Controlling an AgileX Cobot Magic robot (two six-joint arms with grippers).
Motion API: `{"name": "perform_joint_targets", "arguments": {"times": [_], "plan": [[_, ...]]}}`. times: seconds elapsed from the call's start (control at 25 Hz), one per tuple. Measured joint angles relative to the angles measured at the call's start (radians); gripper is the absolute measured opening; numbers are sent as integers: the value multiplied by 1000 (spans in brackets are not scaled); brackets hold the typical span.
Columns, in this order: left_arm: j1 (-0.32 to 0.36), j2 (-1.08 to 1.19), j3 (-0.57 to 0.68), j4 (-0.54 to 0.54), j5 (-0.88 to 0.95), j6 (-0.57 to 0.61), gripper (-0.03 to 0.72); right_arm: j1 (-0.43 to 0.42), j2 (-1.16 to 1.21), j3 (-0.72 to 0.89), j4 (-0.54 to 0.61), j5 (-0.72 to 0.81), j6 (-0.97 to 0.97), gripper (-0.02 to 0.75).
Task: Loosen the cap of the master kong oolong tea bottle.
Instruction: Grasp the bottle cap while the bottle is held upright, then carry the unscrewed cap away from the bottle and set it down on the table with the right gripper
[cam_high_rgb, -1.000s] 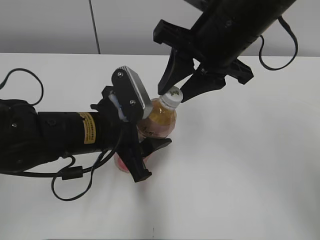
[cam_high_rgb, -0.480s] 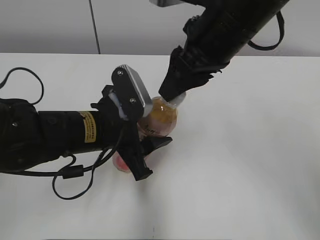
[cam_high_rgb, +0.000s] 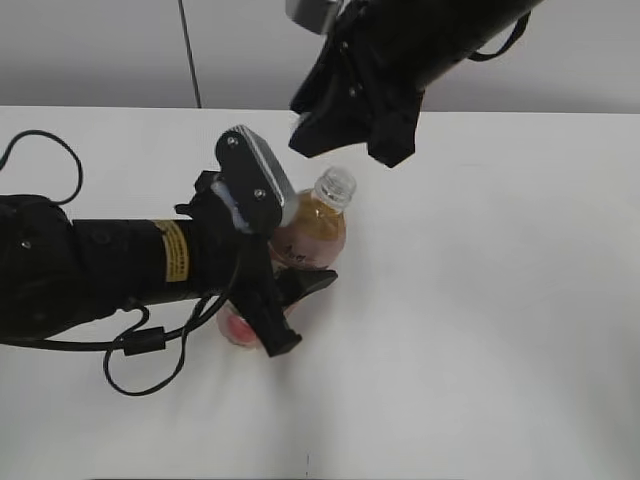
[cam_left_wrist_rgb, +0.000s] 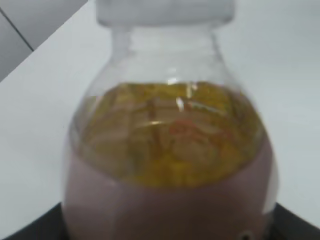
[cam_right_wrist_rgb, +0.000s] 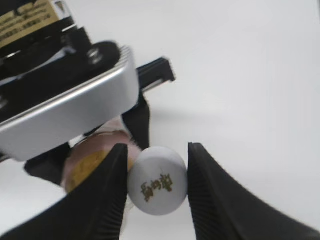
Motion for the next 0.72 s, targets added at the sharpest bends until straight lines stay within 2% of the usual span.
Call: {"name": "perform_joint_targets", "arguments": {"times": [0.16, 0.4, 0.56, 0.72], "plan": [[-8, -1, 1, 28, -1, 8, 412, 0, 0, 0, 38, -17, -221, 278], [-9, -2, 1, 32, 1, 9, 412, 0, 0, 0, -79, 18, -365, 278], [-9, -2, 1, 32, 1, 10, 412, -1, 0, 0, -206, -78, -353, 277], [-9, -2, 1, 21, -39, 11, 412, -1, -6, 0, -300, -169, -233, 277]]}}
